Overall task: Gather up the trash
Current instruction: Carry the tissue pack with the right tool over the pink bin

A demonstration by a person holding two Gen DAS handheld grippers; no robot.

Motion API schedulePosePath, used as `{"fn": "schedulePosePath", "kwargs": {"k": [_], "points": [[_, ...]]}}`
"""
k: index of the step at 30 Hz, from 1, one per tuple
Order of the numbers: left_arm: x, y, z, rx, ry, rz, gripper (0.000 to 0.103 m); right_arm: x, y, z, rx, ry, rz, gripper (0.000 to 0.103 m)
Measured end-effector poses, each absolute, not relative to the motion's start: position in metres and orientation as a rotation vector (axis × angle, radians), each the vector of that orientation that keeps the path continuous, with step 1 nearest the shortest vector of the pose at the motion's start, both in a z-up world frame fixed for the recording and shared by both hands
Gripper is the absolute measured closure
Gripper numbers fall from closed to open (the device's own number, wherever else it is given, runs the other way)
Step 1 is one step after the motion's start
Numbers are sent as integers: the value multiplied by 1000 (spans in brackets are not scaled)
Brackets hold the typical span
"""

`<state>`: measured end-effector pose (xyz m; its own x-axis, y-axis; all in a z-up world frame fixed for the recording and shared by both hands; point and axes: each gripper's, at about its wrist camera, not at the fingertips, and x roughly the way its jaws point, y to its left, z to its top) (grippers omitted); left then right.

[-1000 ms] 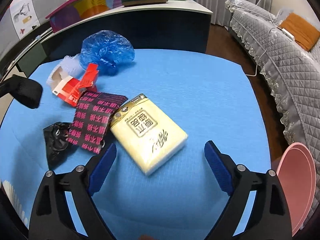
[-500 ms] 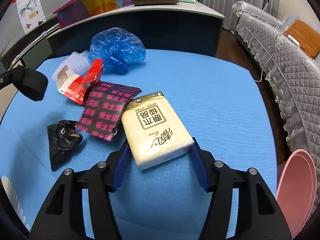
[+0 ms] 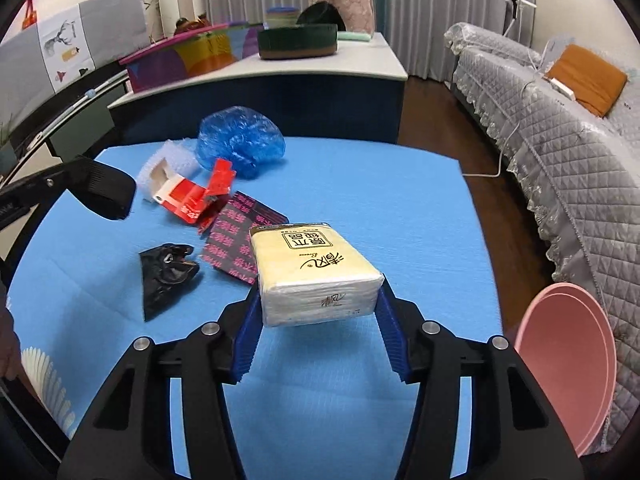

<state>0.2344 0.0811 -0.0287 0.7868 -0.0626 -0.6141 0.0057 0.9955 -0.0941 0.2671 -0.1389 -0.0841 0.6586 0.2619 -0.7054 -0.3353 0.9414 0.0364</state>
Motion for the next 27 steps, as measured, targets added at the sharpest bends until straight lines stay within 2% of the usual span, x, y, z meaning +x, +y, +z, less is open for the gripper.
{"fn": "schedulePosePath", "kwargs": {"k": [18, 27], "points": [[192, 37, -16, -95, 607, -93, 93, 197, -186, -13, -70, 626, 251, 50], [174, 13, -20, -96, 608, -119, 93, 160, -215, -2, -66, 592, 200, 50]]}}
